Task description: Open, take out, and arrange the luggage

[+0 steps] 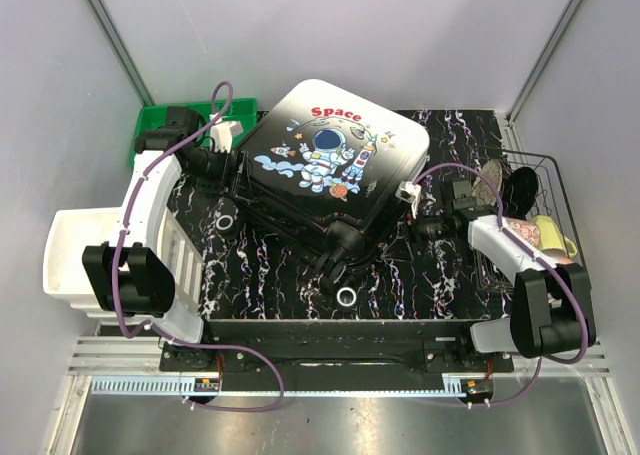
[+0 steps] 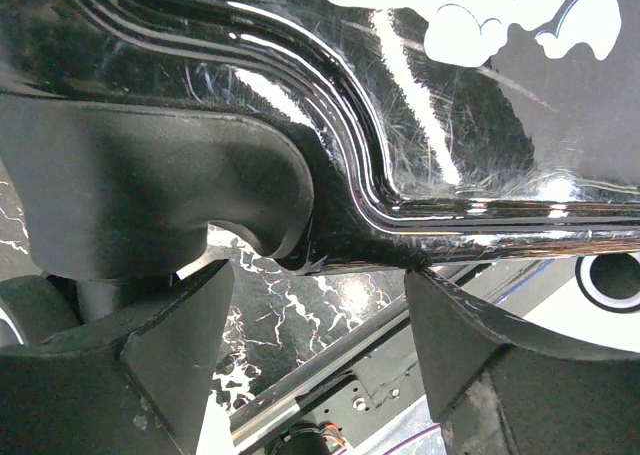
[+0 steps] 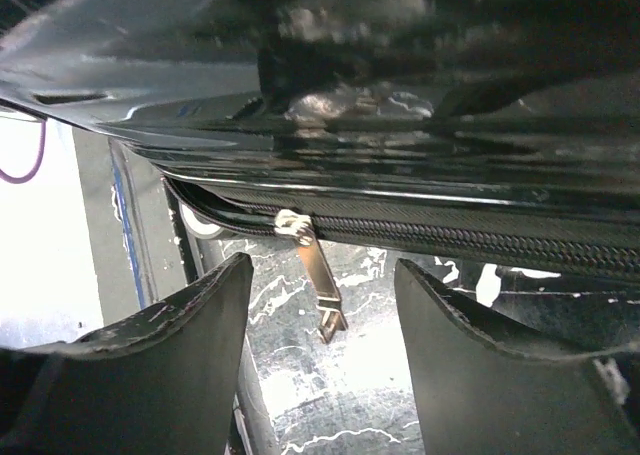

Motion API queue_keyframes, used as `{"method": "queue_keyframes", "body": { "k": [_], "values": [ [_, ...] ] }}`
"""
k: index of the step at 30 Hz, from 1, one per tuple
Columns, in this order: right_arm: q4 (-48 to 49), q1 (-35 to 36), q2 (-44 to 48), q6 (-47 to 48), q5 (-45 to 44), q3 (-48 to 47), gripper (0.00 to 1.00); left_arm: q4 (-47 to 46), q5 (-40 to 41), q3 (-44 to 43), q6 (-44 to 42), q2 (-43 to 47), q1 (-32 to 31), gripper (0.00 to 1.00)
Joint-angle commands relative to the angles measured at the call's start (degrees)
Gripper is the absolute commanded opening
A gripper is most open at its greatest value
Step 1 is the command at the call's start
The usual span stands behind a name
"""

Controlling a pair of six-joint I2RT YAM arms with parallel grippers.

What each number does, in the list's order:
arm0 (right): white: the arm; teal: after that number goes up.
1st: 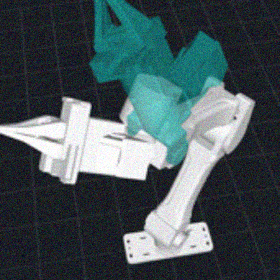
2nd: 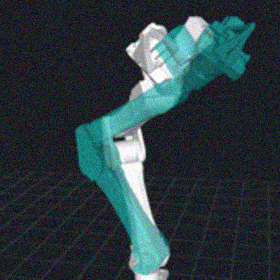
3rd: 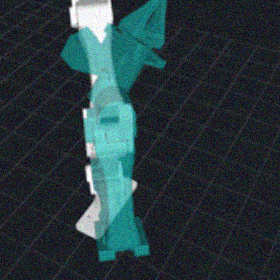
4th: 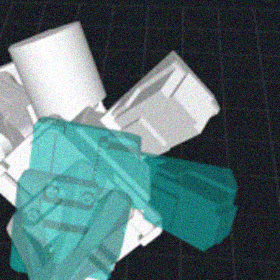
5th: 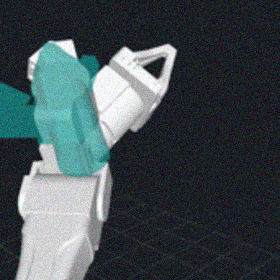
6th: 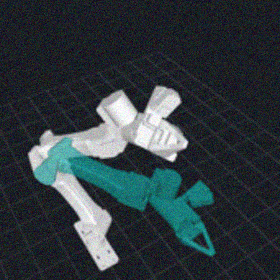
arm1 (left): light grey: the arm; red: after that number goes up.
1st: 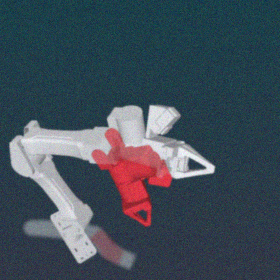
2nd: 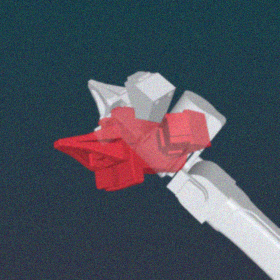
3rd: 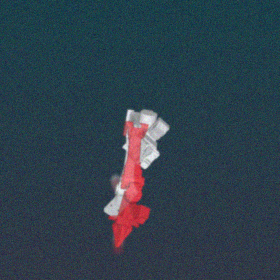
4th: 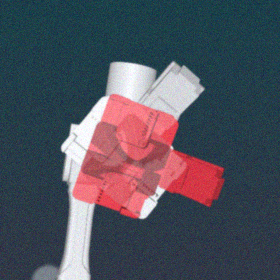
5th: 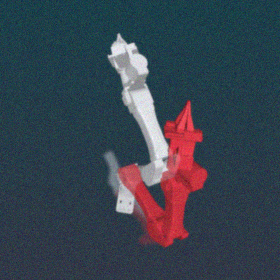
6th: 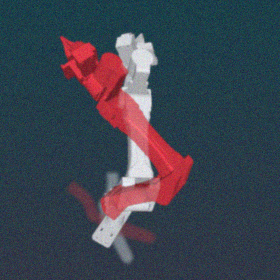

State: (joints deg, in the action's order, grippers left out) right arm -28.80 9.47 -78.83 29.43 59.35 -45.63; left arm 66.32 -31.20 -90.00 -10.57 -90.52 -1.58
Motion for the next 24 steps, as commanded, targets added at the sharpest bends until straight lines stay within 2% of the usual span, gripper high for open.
{"method": "queue_keyframes", "body": {
  "k": [1, 4, 5, 8, 9, 11, 15, 16, 22, 24],
  "values": [
    [5.50, 3.62, 2.36, -3.33, -0.55, 0.80, 0.66, -11.57, 3.34, -2.82, 1.34, -1.24, 0.62, 0.76],
    [5.77, 4.06, 2.98, -3.41, -1.25, 1.06, 0.51, -12.10, 3.43, -4.04, 1.69, -2.46, 0.97, 0.76],
    [5.77, 4.06, 3.50, -3.41, -1.52, 1.24, 0.39, -12.10, 3.95, -4.40, 1.86, -2.90, 1.06, 0.76],
    [5.51, 4.06, 5.69, -3.24, -3.01, 2.12, 0.26, -12.10, 4.05, -6.15, 2.22, -5.19, 1.41, 0.76],
    [5.24, 4.15, 6.40, -3.06, -3.54, 2.47, 0.13, -12.10, 3.69, -6.59, 2.57, -5.71, 1.50, 0.76],
    [4.81, 4.15, 8.33, -2.89, -5.64, 2.82, 0.00, -12.79, 3.17, -7.91, 2.83, -7.12, 1.50, 0.76],
    [6.11, 4.06, 11.32, -4.73, -14.50, 3.70, 0.00, -13.41, 3.25, -10.02, 3.53, -9.23, 1.50, 0.77],
    [7.34, 3.97, 12.11, -6.21, -20.01, 4.05, 0.00, -13.50, 3.25, -10.72, 3.88, -10.11, 1.50, 0.77],
    [21.22, 3.97, 14.58, -8.34, -41.11, 6.08, 0.00, -13.68, 2.99, -12.31, 4.33, -13.09, 4.22, 0.78],
    [25.44, 3.45, 12.57, -7.64, -44.48, 5.03, 0.00, -13.68, 3.25, -13.01, 4.42, -13.89, 5.01, 0.78]
  ]
}}
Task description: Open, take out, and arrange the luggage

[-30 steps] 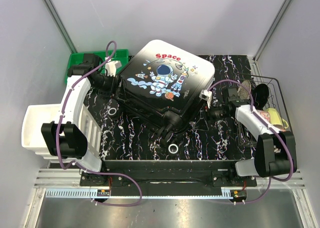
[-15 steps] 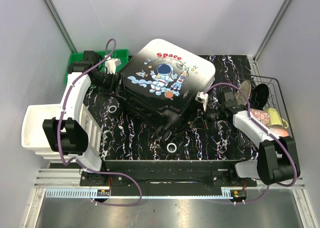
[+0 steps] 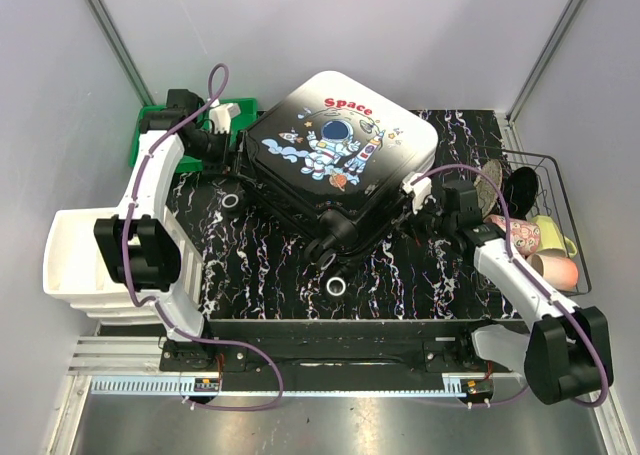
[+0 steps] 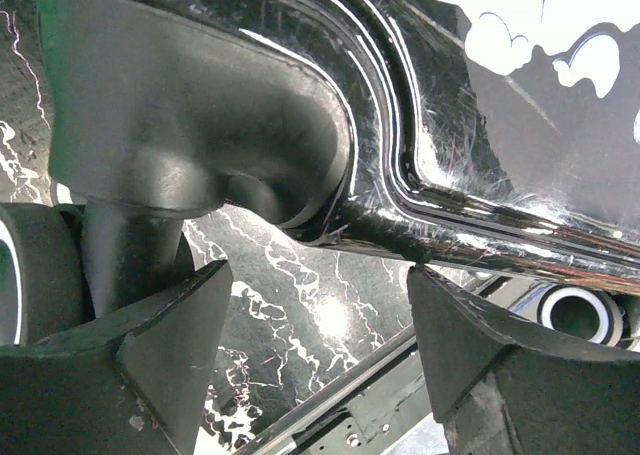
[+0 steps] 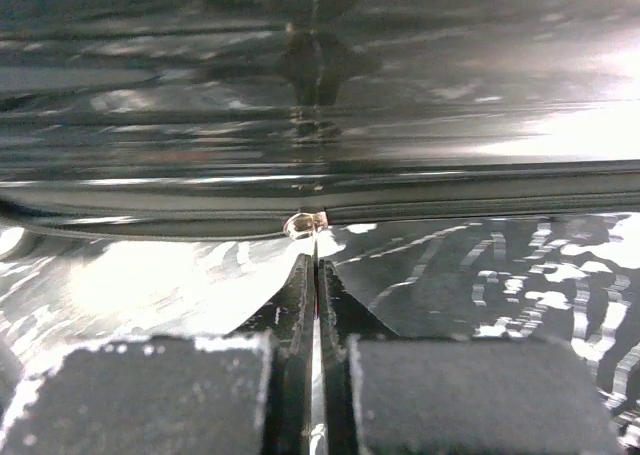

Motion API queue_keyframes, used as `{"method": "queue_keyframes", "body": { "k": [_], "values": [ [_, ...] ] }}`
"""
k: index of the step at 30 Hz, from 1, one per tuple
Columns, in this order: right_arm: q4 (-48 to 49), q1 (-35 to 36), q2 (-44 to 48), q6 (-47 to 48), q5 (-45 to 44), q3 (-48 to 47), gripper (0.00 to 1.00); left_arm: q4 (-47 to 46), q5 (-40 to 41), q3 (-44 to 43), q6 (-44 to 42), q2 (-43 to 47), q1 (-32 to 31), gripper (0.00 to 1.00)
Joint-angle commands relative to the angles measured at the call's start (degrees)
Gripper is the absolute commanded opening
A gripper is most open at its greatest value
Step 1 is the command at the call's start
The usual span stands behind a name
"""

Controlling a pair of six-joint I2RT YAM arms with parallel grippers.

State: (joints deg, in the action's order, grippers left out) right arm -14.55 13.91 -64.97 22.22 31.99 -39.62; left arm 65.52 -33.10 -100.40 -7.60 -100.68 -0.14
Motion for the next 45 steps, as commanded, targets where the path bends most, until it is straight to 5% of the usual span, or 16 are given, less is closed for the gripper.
{"method": "queue_keyframes", "body": {
  "k": [1, 7, 11, 18, 26, 35, 40, 45],
  "values": [
    [13.29, -1.43, -3.21, -0.25, -18.79, -1.69, 0.00, -12.78, 5.07, -3.57, 1.36, -4.08, 3.66, 0.78],
    [11.82, -3.89, -5.61, -4.02, -9.33, -5.56, 0.00, -10.67, -8.00, -1.40, -3.39, 5.28, 3.48, 0.99],
    [10.59, -3.72, -5.25, -4.29, -7.29, -4.68, 0.00, -9.10, -9.18, 7.83, -5.58, 18.30, 0.42, 0.99],
    [10.15, -3.10, -5.52, -3.76, -6.41, -5.20, 0.00, -11.10, 3.03, 23.91, -3.76, 33.17, -24.16, 0.99],
    [9.98, -2.93, -6.31, -3.32, -7.29, -6.62, 0.00, -12.60, 9.45, 22.09, -0.85, 26.70, -37.98, 0.99],
    [10.06, -3.01, -6.40, -3.23, -8.43, -6.88, 0.00, -14.45, 11.83, 22.70, 2.68, 19.47, -45.90, 0.98],
    [10.94, -3.01, -6.31, -3.67, -9.49, -6.79, 0.00, -14.98, 18.14, 24.02, 2.41, 18.60, -47.67, 0.74],
    [10.24, -3.01, -5.96, -3.23, -12.64, -6.26, 0.00, -11.83, 20.11, 27.44, -0.31, 21.05, -43.99, 0.29]
  ]
}}
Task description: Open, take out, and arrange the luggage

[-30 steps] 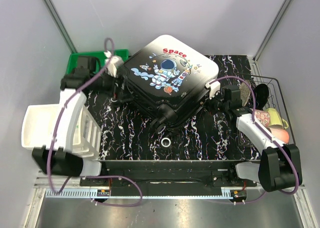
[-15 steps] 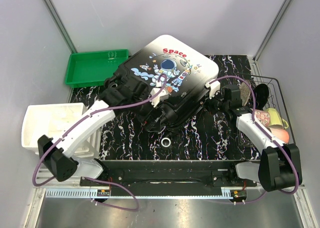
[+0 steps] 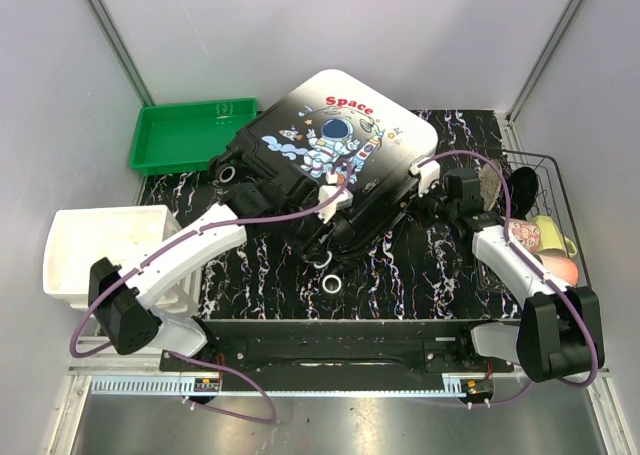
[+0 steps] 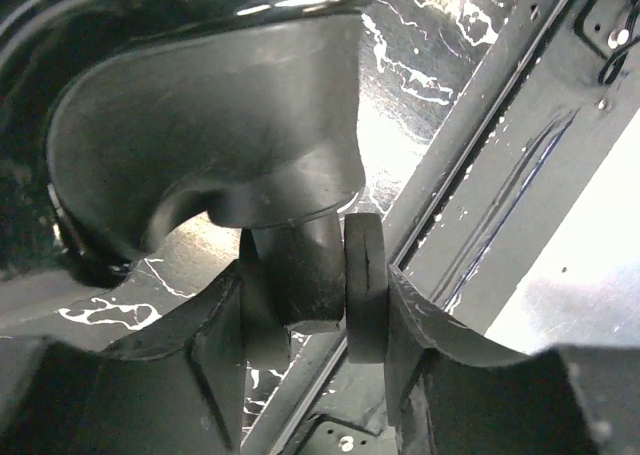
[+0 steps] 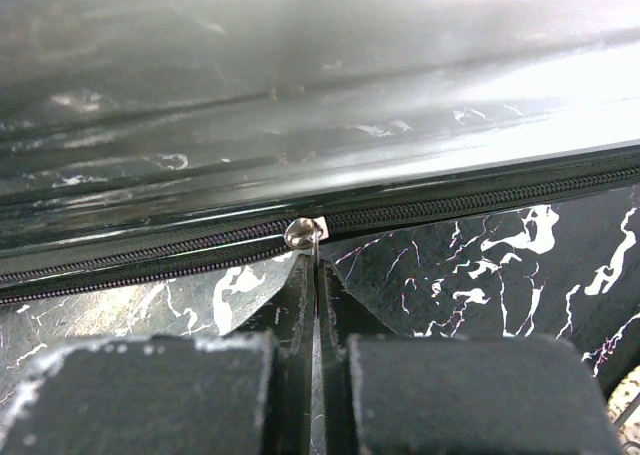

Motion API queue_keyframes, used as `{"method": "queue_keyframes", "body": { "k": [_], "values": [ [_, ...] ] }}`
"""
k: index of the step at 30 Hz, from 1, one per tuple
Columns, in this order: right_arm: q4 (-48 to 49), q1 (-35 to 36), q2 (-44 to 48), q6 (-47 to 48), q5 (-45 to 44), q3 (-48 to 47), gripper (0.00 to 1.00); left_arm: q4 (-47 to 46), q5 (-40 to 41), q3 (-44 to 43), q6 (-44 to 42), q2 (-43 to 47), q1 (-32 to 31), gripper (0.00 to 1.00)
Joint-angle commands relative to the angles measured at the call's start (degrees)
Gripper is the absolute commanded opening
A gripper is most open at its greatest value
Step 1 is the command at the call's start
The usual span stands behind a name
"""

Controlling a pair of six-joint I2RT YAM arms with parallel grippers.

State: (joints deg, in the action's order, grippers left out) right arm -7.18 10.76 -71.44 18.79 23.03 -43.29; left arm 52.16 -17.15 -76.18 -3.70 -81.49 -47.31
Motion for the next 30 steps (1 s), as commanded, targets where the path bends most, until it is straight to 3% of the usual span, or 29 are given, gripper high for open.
{"method": "queue_keyframes", "body": {
  "k": [1, 2, 3, 10, 16, 21, 26, 29, 30],
  "values": [
    [2.44, 0.13, 0.42, 0.11, -4.56, -2.77, 0.00, 2.41, 3.79, 3.84, -4.90, 2.56, 4.15, 0.22],
    [2.09, 0.05, 0.25, 0.37, -5.79, -2.59, 0.00, 3.55, 3.44, 4.63, -7.17, 3.70, 5.72, 0.06],
    [1.73, -0.04, 0.68, 0.64, -6.32, -2.50, 0.00, 6.52, 2.57, 4.81, -8.50, 4.23, 6.35, 0.00],
    [1.64, -2.85, 2.88, 4.50, -6.85, -0.31, 0.00, 15.77, 0.88, 10.26, -22.90, 13.71, 7.23, 0.00],
    [1.73, -12.24, 3.59, 11.53, -3.08, 0.57, 0.00, 21.49, 6.41, 15.44, -31.35, 22.50, 7.84, 0.00],
    [5.06, -20.42, -0.89, 13.03, 4.91, -1.88, 0.00, 21.93, 10.81, 20.80, -36.36, 27.34, 8.81, 0.00],
    [13.84, -20.52, -6.41, 11.63, 16.86, -3.64, 0.00, 20.35, 12.31, 22.40, -39.89, 28.94, 8.90, 0.00],
    [15.96, -20.52, -10.37, 10.57, 22.05, -6.27, 0.00, 20.08, 12.49, 19.68, -37.43, 26.22, 8.99, 0.18],
    [15.97, -20.52, -11.34, 10.66, 23.02, -7.85, 0.00, 21.91, 11.27, 18.45, -37.08, 24.99, 9.60, 0.31]
  ]
}}
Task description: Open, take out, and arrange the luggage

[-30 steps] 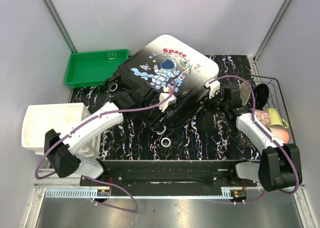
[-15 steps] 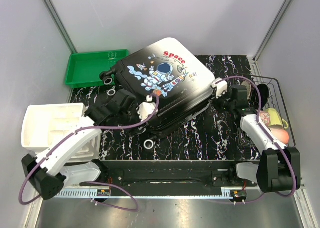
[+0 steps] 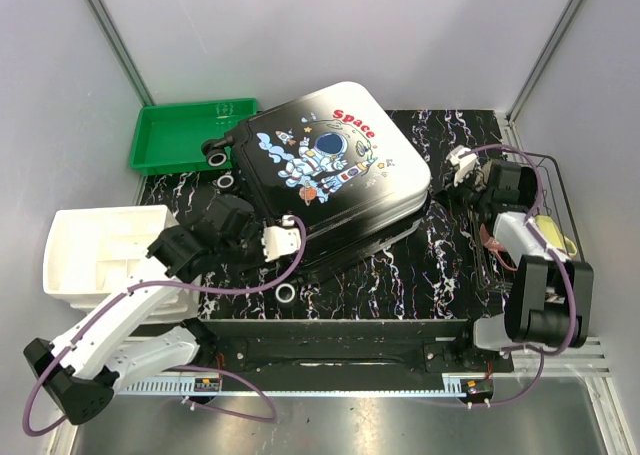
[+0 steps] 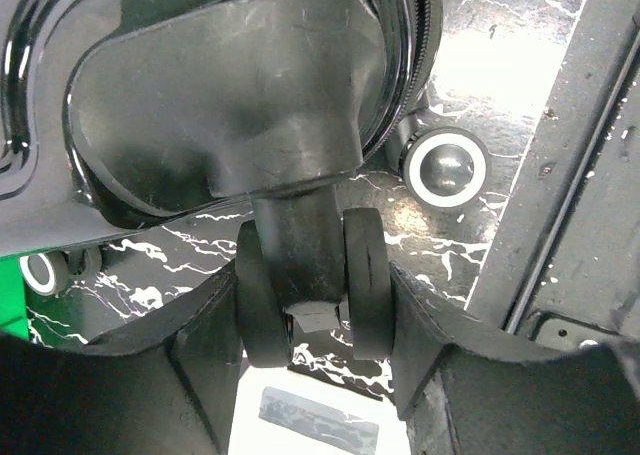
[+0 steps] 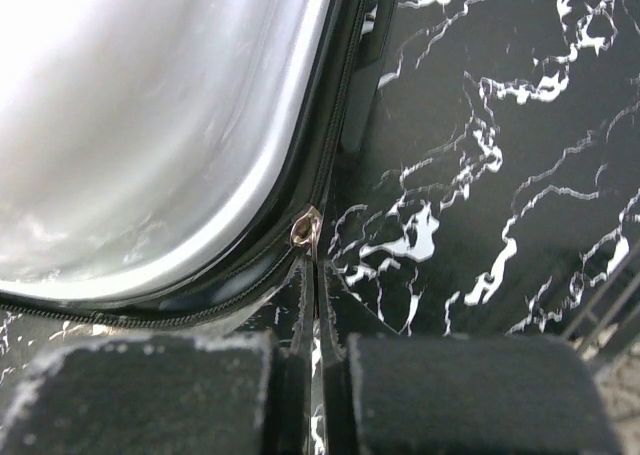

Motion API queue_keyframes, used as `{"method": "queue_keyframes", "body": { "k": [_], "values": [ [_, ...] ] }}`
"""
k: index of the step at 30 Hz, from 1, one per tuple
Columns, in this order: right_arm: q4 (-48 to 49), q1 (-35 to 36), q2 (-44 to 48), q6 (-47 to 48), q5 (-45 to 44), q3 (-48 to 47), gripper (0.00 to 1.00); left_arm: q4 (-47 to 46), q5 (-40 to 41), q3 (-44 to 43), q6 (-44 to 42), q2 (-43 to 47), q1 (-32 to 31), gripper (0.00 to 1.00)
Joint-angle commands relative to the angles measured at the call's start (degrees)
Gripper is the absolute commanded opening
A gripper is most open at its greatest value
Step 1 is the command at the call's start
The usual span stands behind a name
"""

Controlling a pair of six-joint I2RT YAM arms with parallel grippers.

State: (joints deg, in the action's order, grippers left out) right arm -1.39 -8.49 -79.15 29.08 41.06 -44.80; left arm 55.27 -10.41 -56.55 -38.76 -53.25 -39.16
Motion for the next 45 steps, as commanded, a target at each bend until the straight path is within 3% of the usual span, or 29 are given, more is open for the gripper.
{"method": "queue_keyframes", "body": {
  "k": [1, 2, 3, 6, 10, 15, 23, 31, 37, 45],
  "values": [
    [10.18, -1.26, -4.51, 1.23, 6.74, -7.05, 0.00, 19.61, 2.87, -4.23, -1.58, -5.35, 2.41, 0.41],
    [9.74, -1.26, -6.08, 1.94, 7.71, -7.76, 0.00, 21.10, -2.54, -6.09, -1.49, -6.24, 3.98, 0.51],
    [9.48, -1.26, -6.71, 2.64, 8.85, -8.89, 0.00, 21.29, -5.90, -8.29, -1.40, -6.68, 8.44, 0.70],
    [7.89, -1.26, -8.91, 5.46, 12.37, -10.74, 0.00, 16.82, -14.36, -16.11, 5.08, -8.09, 18.63, 0.90],
    [6.05, -1.18, -11.02, 7.30, 14.22, -12.07, 0.00, 11.28, -22.43, -24.47, 20.81, -13.36, 31.66, 0.98],
    [0.26, -0.74, -9.71, 10.38, 16.07, -10.50, 0.00, 3.37, -32.81, -25.71, 35.13, -20.12, 43.18, 0.99],
    [-9.76, 0.32, -1.55, 21.00, 16.95, -4.69, 0.00, -10.61, -37.56, -25.44, 44.82, -32.77, 43.20, 0.99],
    [-21.09, -0.21, 7.34, 30.15, 15.37, -1.70, 0.00, -10.53, -39.15, -34.75, 40.35, -43.94, 31.17, 0.96],
    [-29.52, -1.09, 11.29, 34.37, 15.54, -1.35, 0.00, -3.77, -38.28, -45.83, 34.46, -53.09, 24.22, 0.91],
    [-37.81, -1.26, 16.49, 40.78, 16.42, 0.76, 0.00, -3.32, -38.28, -44.34, 30.42, -53.80, 16.75, 0.89]
  ]
}}
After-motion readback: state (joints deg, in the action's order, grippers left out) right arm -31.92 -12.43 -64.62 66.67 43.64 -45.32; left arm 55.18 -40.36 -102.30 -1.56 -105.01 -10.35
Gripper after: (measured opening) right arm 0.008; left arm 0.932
